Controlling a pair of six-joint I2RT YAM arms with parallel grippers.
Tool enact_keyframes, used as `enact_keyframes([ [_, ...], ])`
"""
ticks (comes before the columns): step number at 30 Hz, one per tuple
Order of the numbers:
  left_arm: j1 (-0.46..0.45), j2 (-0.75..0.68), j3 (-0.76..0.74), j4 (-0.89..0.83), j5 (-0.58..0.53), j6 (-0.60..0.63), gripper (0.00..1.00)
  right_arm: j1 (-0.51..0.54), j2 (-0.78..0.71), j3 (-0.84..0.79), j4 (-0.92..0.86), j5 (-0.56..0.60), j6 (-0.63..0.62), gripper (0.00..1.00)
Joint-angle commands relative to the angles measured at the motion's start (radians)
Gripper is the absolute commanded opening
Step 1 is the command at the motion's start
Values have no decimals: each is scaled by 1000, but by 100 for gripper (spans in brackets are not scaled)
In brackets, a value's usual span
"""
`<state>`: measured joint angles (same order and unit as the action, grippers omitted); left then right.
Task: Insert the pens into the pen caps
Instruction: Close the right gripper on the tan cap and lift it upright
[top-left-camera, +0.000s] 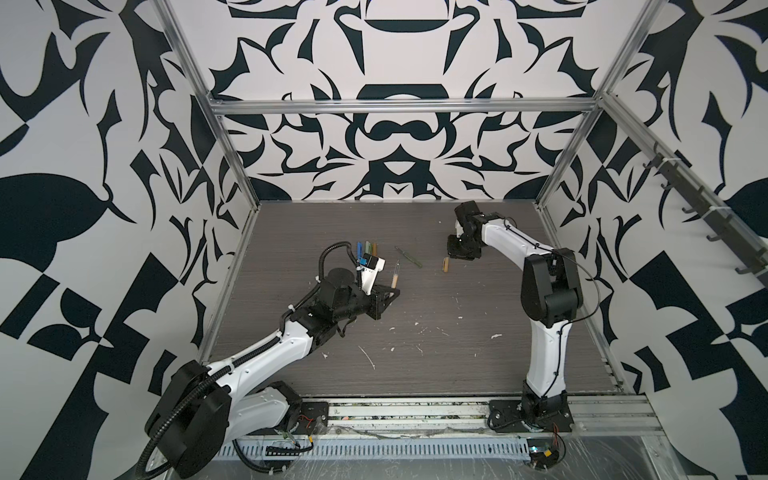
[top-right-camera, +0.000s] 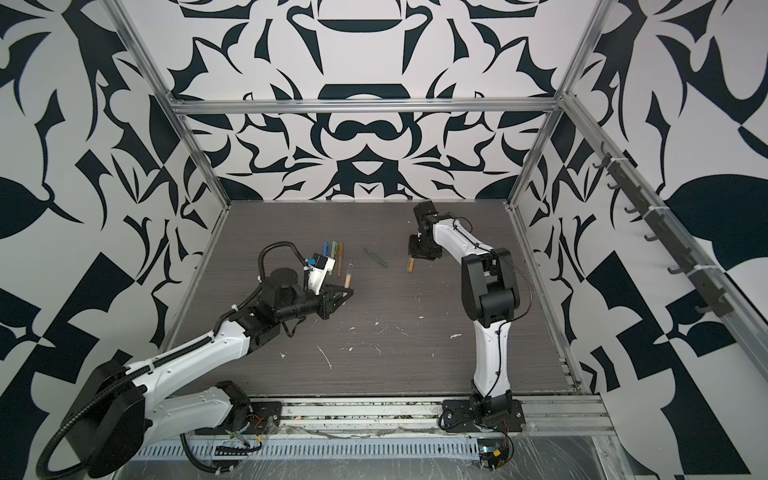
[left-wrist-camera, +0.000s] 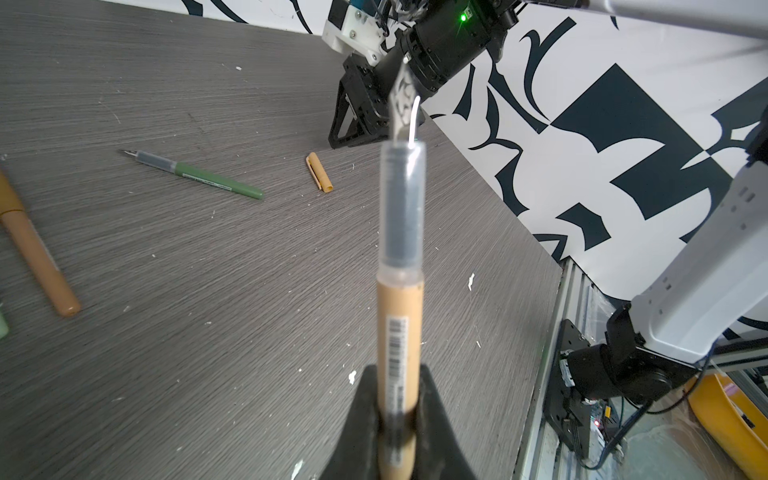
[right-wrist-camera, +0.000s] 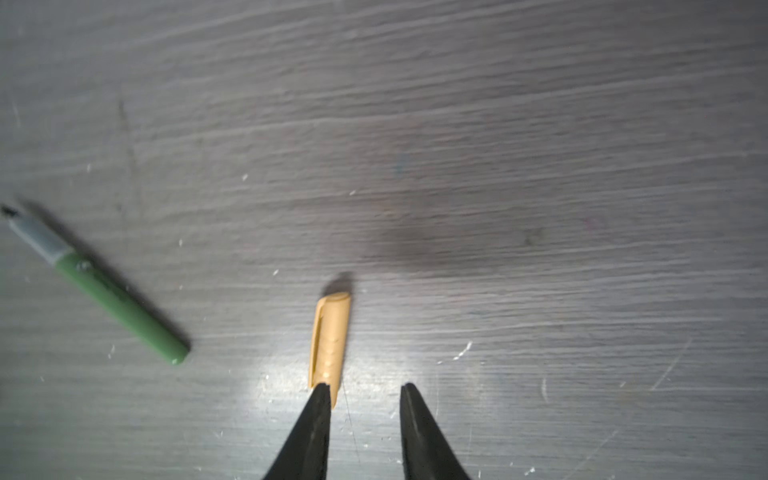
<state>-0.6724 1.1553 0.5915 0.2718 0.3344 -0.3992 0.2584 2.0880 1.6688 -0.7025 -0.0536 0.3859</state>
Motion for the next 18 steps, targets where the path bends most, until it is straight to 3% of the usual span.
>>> enact_keyframes([
  [1, -6, 6, 29, 25, 17, 2, 6, 2, 21, 31, 28, -61, 73, 33],
  [12, -7, 5, 25, 20, 32, 13, 6, -6, 75, 38, 63, -141, 108, 33],
  [18, -6, -6, 17, 14, 27, 21, 6, -5, 96, 39, 53, -119, 106, 23],
])
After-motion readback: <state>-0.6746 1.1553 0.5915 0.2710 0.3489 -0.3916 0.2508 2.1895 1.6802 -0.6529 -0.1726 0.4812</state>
